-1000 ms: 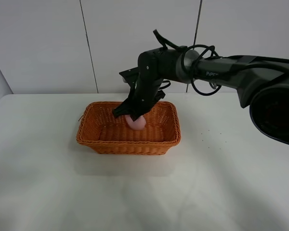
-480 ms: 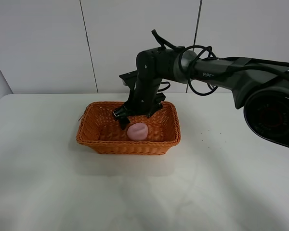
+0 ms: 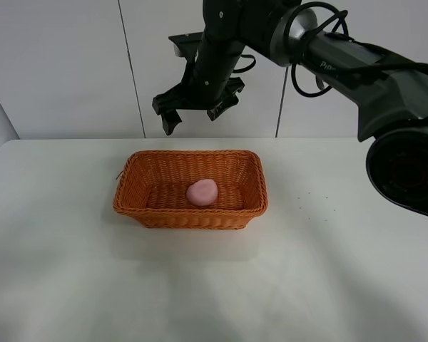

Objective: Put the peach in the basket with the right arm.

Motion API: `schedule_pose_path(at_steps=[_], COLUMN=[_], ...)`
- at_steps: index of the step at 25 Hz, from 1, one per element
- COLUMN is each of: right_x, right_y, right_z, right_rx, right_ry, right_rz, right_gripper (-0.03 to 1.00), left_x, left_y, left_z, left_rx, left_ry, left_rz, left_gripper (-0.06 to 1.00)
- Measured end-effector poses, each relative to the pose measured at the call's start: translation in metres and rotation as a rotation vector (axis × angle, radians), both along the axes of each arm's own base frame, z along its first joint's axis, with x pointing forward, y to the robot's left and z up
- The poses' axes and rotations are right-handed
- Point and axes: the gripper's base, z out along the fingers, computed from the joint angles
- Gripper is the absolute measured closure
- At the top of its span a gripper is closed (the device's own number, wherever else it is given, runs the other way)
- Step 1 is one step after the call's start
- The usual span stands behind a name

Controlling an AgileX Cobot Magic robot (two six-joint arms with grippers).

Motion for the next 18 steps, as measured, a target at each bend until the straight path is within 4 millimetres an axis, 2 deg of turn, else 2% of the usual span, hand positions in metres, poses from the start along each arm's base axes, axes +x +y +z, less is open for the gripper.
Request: schedule_pose_path(at_steps=[5, 8, 12, 18], right_x=[0.009, 0.026, 0.054, 0.088], right_y=[-0.014, -0.04, -0.094, -0.198], right_z=[0.002, 0.002, 0.002, 0.002], right_rx=[0.003, -0.011, -0.028, -0.038], right_ry=[0.001, -0.008, -0.015, -0.016], right_rz=[-0.041, -0.102, -0.225, -0.443], right_gripper=[0.27, 0.27, 0.27, 0.27], left_x=[0.0, 0.0, 0.0, 0.0], left_y=[0.0, 0.0, 0.0, 0.0], left_z=[0.0, 0.0, 0.0, 0.0], left_rx=[0.0, 0.0, 0.0, 0.0], left_ry=[0.0, 0.0, 0.0, 0.0], left_rz=[0.0, 0.0, 0.0, 0.0], left_gripper=[-0.04, -0.04, -0.04, -0.04])
